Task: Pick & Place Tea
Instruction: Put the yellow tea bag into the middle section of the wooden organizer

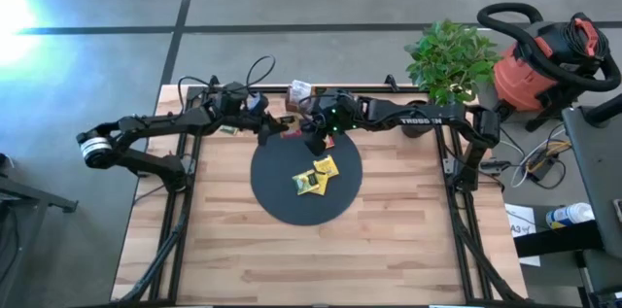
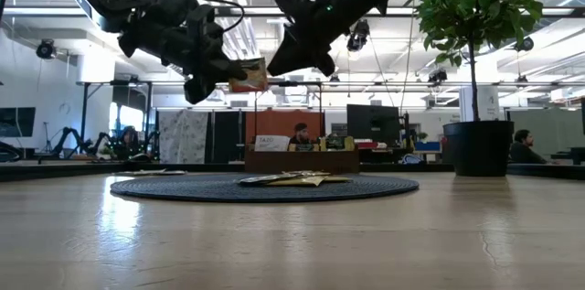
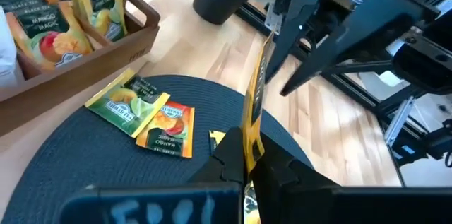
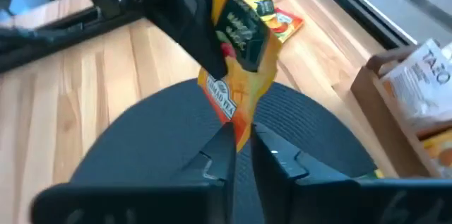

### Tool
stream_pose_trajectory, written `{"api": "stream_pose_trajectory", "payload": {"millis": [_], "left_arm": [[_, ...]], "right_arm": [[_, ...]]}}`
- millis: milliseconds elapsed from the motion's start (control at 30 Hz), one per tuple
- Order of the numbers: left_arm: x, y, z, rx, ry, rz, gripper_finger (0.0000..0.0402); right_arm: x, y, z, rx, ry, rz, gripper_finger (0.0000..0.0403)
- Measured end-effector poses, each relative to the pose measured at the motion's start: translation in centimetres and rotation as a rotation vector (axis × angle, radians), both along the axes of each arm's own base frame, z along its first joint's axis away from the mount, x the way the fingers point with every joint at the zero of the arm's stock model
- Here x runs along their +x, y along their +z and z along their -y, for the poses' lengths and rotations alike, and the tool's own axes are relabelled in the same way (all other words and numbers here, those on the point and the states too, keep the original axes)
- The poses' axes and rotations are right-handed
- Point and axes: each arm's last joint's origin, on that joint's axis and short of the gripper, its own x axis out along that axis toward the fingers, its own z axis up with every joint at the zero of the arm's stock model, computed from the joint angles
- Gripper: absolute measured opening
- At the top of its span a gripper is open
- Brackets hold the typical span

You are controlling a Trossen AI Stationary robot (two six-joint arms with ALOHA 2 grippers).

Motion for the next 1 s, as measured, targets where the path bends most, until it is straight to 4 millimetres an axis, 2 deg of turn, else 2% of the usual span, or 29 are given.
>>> {"api": "stream_pose_trajectory", "payload": {"millis": [100, 267, 433, 567, 733, 1000], "left_arm": [[0.2, 0.0, 0.3, 0.011, -0.019, -0.004, 0.0009], [1.1, -0.2, 2.2, 0.101, -0.112, -0.019, 0.0008], [1.7, -0.5, 3.4, 0.243, -0.085, -0.079, 0.0008], [2.0, -0.2, 3.7, 0.314, -0.099, -0.077, 0.0009], [2.6, 0.4, 3.8, 0.380, -0.126, -0.065, 0.0011], [4.9, 0.0, 3.4, 0.405, -0.159, -0.131, 0.0012]], "right_arm": [[0.1, 0.7, 0.1, -0.031, 0.023, 0.001, 0.0088], [0.1, 2.0, 0.2, -0.071, 0.076, -0.019, 0.0153], [-0.2, 2.7, 0.0, -0.108, 0.178, -0.088, 0.0190], [-0.4, 2.7, -0.1, -0.130, 0.249, -0.112, 0.0198], [-0.3, 2.7, -0.1, -0.131, 0.258, -0.108, 0.0199], [-0.3, 2.7, -0.4, -0.119, 0.259, -0.114, 0.0185]]}}
